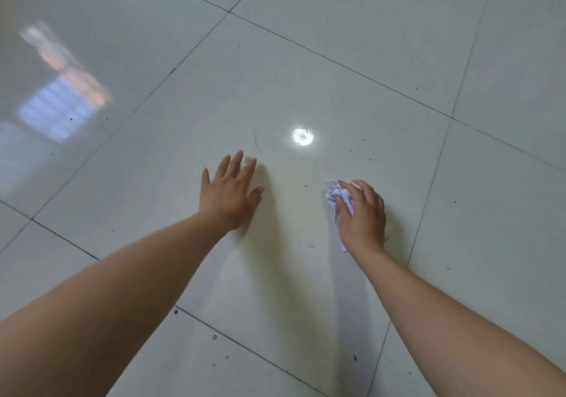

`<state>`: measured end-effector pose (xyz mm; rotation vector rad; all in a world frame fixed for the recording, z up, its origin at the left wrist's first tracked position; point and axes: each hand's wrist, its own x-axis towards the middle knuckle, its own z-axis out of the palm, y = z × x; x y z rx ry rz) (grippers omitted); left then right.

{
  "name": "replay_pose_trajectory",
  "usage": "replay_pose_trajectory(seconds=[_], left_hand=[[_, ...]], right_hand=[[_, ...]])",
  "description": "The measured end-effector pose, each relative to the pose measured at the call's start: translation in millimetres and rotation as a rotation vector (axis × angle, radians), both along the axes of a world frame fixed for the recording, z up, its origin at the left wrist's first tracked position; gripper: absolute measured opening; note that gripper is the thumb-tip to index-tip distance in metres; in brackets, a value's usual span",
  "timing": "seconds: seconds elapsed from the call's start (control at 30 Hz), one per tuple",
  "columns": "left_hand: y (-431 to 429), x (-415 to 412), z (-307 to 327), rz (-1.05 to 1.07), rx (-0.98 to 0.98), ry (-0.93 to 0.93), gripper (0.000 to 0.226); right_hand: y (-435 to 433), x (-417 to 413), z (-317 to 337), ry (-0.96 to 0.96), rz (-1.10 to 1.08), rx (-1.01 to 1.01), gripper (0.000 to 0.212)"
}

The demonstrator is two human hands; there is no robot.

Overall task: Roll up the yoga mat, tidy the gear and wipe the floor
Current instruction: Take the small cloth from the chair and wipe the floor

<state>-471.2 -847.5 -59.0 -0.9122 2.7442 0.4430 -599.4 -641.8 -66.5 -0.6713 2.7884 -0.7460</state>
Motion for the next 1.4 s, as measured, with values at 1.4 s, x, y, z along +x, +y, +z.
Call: replay_pose_trajectory(seconds=[1.4], left_hand=[[11.8,-16.9,-29.2,0.270,-0.066,0.055,0.076]], right_hand=[[-201.7,-99.5,-27.3,0.143,0.111,-0.073,0.038]])
